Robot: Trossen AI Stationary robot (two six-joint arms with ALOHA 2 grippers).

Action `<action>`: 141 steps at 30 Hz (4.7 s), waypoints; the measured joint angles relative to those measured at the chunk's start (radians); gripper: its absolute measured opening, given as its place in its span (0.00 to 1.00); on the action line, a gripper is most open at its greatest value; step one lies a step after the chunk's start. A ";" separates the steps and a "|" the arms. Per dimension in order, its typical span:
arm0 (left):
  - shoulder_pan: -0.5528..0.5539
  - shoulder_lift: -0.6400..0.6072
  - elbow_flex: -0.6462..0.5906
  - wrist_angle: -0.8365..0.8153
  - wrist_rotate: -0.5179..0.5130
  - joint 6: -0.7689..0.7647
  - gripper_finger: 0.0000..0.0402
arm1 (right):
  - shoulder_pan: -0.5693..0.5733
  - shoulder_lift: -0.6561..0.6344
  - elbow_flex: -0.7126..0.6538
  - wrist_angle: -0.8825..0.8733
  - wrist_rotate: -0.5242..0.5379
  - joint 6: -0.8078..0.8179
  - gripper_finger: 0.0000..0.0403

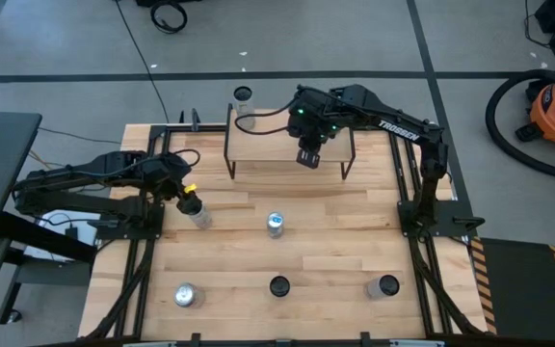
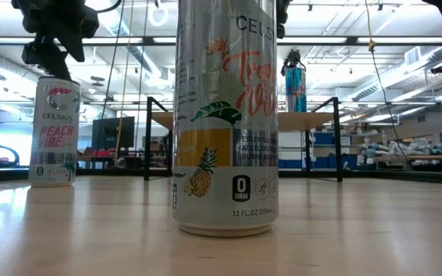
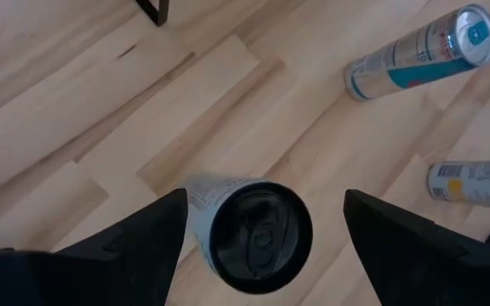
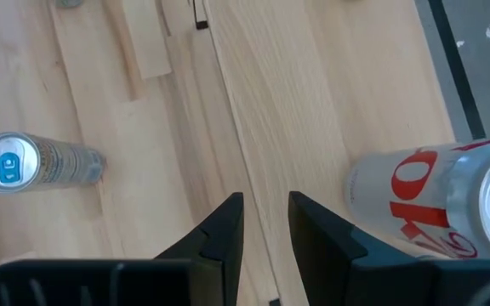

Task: Place canned beverage on shelf
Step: Put the white soda can on the shelf

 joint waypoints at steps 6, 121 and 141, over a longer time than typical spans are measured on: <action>0.000 0.013 0.000 -0.028 0.000 0.001 0.79 | 0.000 0.000 0.000 0.006 -0.001 0.000 0.26; -0.240 0.291 -0.002 0.001 -0.139 0.028 0.78 | 0.000 0.001 -0.001 0.020 -0.004 -0.008 0.26; -0.221 0.314 0.050 0.002 -0.134 0.059 0.64 | 0.000 0.001 -0.001 0.039 -0.003 -0.020 0.26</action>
